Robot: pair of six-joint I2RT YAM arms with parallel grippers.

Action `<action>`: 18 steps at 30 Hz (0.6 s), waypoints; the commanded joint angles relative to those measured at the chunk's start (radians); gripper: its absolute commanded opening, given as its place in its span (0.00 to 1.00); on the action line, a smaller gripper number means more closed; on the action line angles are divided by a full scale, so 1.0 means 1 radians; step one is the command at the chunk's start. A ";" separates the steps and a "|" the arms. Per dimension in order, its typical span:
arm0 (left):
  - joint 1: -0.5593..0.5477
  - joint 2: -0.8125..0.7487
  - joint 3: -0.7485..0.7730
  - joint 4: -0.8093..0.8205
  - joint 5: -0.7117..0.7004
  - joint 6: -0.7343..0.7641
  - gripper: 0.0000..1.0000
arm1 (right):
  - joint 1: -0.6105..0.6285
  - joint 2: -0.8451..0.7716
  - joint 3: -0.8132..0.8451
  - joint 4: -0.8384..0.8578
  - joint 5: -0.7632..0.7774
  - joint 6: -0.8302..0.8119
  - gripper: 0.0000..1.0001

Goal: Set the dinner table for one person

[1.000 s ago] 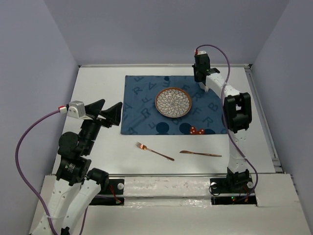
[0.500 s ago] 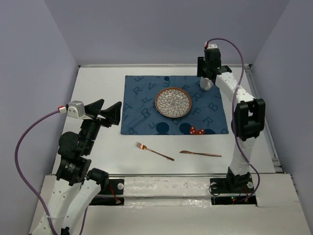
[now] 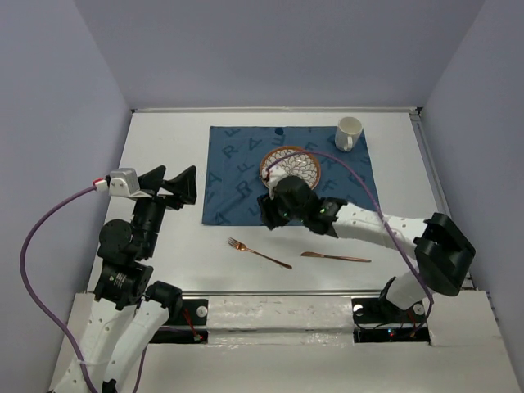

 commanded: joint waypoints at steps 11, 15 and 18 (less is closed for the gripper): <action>0.006 0.034 -0.016 0.041 -0.105 0.050 0.99 | 0.287 0.081 -0.148 0.071 0.082 0.026 0.74; 0.006 0.035 -0.016 0.044 -0.107 0.047 0.99 | 0.297 0.076 -0.187 0.070 0.073 0.039 0.75; 0.007 0.031 -0.014 0.043 -0.104 0.047 0.99 | 0.307 0.076 -0.205 0.065 0.065 0.049 0.75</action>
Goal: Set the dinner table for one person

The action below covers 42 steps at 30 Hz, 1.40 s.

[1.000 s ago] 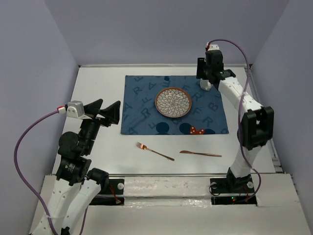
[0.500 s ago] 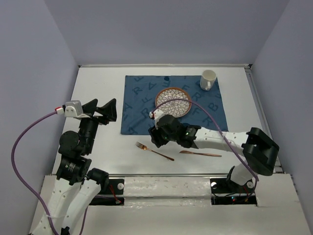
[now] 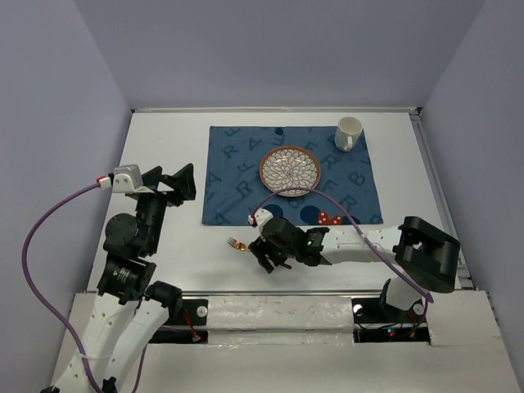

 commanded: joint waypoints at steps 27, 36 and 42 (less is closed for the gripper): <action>0.016 -0.066 -0.001 0.065 0.080 -0.003 0.99 | 0.076 0.206 0.170 0.012 0.122 -0.038 0.45; 0.014 -0.078 -0.002 0.065 0.074 -0.008 0.99 | 0.076 0.223 0.217 0.040 0.184 0.028 0.00; 0.016 -0.086 -0.002 0.066 0.074 -0.009 0.99 | 0.042 0.180 0.448 0.008 0.330 0.063 0.00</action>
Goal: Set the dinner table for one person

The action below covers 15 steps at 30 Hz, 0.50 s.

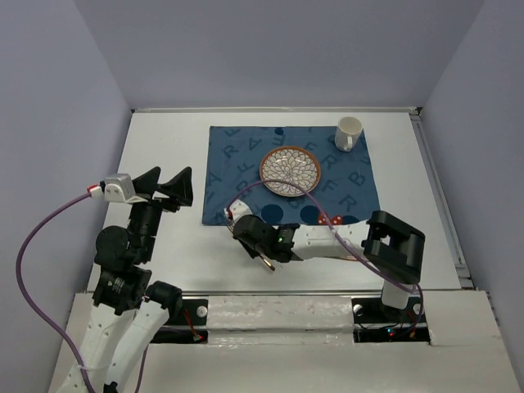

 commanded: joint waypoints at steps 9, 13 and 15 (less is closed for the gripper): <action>0.011 -0.019 0.001 0.051 0.018 -0.002 0.99 | -0.249 0.217 0.594 -0.002 0.226 0.195 0.00; 0.011 -0.016 0.004 0.048 0.029 -0.006 0.99 | -0.303 0.328 0.729 -0.053 0.243 0.256 0.00; 0.011 -0.019 0.004 0.048 0.032 -0.008 0.99 | -0.320 0.365 0.787 -0.082 0.257 0.284 0.00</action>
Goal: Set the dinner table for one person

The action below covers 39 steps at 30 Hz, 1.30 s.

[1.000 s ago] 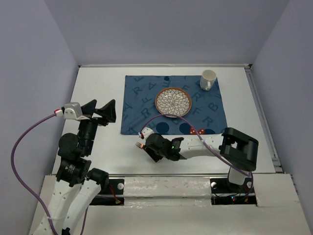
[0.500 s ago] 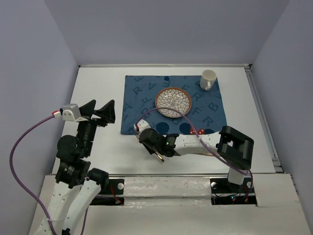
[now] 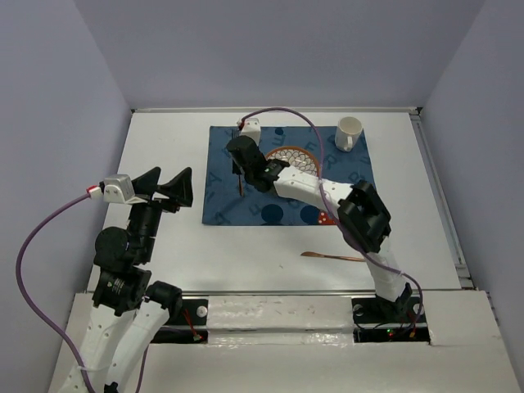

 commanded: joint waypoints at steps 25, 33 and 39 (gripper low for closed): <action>0.008 -0.004 0.004 0.048 0.043 -0.019 0.99 | -0.089 0.261 0.202 -0.132 -0.081 0.211 0.35; 0.008 -0.002 0.004 0.049 0.041 -0.016 0.99 | -0.078 0.068 0.149 -0.134 -0.216 0.028 0.48; 0.009 -0.010 0.006 0.049 0.047 -0.016 0.99 | -0.069 -0.323 -0.350 -0.134 -0.313 -0.138 0.49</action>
